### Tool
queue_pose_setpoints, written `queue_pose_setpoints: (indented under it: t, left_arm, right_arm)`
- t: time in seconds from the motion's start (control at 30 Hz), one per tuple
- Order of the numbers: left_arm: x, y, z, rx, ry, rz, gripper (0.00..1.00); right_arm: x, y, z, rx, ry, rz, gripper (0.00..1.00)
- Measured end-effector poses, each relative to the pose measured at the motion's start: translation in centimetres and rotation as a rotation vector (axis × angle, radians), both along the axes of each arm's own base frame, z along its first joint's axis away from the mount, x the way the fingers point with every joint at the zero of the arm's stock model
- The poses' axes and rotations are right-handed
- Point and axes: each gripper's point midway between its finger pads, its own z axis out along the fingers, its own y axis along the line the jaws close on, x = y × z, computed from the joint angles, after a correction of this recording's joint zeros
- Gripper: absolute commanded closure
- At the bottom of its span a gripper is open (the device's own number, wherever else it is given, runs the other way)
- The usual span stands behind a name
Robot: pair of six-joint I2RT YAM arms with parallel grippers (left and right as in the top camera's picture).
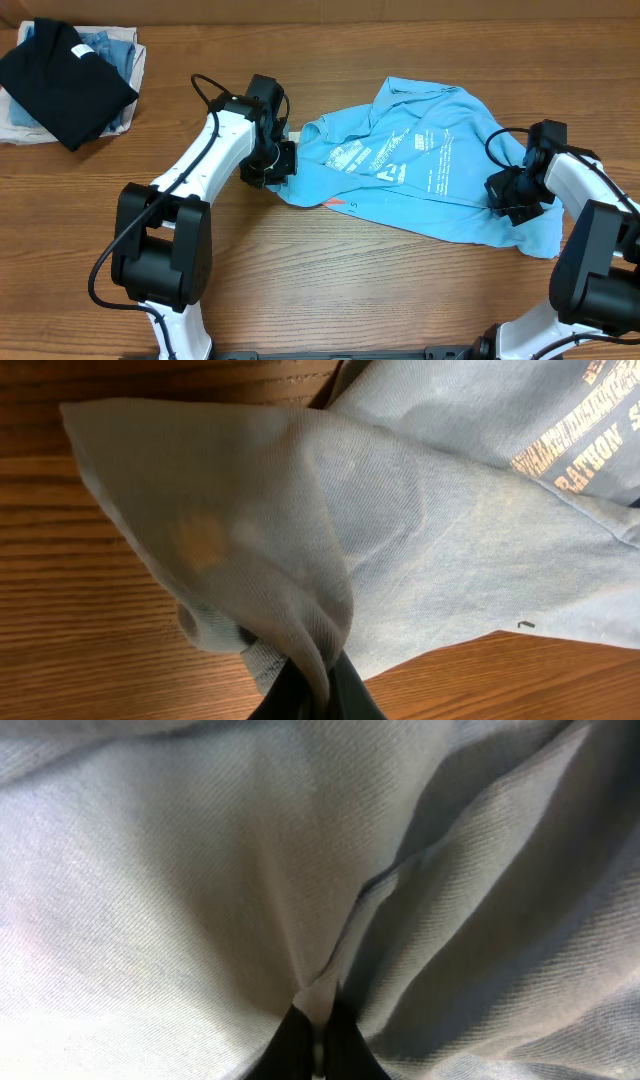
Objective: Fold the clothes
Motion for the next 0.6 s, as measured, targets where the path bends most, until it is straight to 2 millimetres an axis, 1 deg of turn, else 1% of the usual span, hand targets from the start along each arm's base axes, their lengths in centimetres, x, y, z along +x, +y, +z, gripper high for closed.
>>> queue_pose_setpoints:
  t: [0.17,0.27,0.33,0.4,0.6]
  left_arm:
    - [0.0,0.0,0.0,0.0,0.001,0.0,0.96]
    - [-0.2,0.1,0.1,0.003,0.009,0.0,0.96]
    - [-0.4,0.1,0.3,0.006,0.021,0.0,0.96]
    - [-0.3,0.0,0.9,0.003,0.022,0.0,0.96]
    - [0.4,-0.3,2.8,-0.009,0.009,-0.001,0.96]
  right_arm:
    - [-0.5,0.2,0.2,0.017,0.049,-0.002,0.96]
    - [-1.5,0.6,0.5,0.042,0.124,-0.002,0.96]
    - [-1.7,0.6,1.2,0.05,0.156,-0.004,0.96]
    - [-1.3,0.5,2.4,0.051,0.164,-0.004,0.96]
    - [-0.3,0.2,5.0,0.05,0.16,-0.004,0.96]
